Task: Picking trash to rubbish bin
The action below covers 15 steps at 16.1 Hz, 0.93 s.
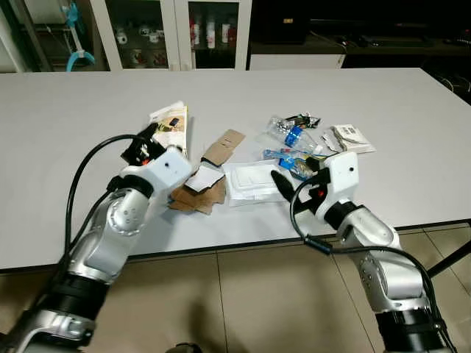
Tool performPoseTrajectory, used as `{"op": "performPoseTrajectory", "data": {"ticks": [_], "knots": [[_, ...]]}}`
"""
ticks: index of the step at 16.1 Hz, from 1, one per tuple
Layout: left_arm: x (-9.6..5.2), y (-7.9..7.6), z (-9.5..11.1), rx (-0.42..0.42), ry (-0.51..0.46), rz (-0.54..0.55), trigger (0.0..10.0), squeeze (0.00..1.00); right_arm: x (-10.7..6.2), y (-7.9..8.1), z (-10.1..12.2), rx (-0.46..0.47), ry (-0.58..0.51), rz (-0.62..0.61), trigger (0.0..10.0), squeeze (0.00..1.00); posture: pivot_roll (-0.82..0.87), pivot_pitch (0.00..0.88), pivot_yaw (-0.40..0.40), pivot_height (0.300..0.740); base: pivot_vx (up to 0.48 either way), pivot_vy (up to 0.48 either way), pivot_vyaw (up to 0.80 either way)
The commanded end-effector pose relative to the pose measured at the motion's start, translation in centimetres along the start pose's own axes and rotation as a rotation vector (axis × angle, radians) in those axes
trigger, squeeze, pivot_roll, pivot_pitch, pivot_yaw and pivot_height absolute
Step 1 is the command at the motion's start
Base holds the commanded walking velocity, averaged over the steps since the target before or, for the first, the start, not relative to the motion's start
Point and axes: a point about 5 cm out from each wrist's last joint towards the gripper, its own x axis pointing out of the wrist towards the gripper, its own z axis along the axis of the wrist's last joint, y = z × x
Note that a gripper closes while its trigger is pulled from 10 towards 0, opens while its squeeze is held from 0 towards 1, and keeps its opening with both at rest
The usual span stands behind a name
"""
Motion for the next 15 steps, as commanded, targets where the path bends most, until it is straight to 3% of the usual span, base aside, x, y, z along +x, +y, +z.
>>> {"op": "performPoseTrajectory", "data": {"ticks": [1, 2, 3, 8, 15], "knots": [[-0.3, -1.0, -0.5, 0.075, 0.015, -0.078, 10.0, 0.00, 0.0, 0.5, 0.2, -0.001, 0.002, 0.040, 10.0, 0.00, -0.02, 0.010, -0.011, 0.740, 0.000, 0.000, 0.00], [-0.3, -1.2, -0.8, 0.070, 0.028, -0.085, 10.0, 1.00, 0.1, 0.7, 0.2, 0.004, 0.000, 0.049, 10.0, 0.00, -0.02, 0.011, -0.009, 0.740, 0.000, 0.000, 0.00], [-0.3, -1.3, -0.9, 0.028, 0.040, -0.093, 10.0, 1.00, 0.1, 0.9, 0.1, 0.009, 0.001, 0.057, 10.0, 0.00, -0.02, 0.012, -0.010, 0.740, 0.000, 0.000, 0.00], [-0.4, -2.9, -0.1, 0.002, -0.001, -0.232, 10.0, 1.00, 0.4, 1.3, 0.3, 0.015, -0.004, 0.091, 10.0, 0.00, -0.02, 0.014, -0.008, 0.740, 0.000, 0.000, 0.00], [0.0, -2.9, -0.1, 0.022, 0.016, -0.265, 10.0, 1.00, 0.7, 2.1, 0.3, 0.029, -0.014, 0.120, 10.0, 0.00, -0.01, 0.011, -0.011, 0.740, 0.000, 0.000, 0.00]]}}
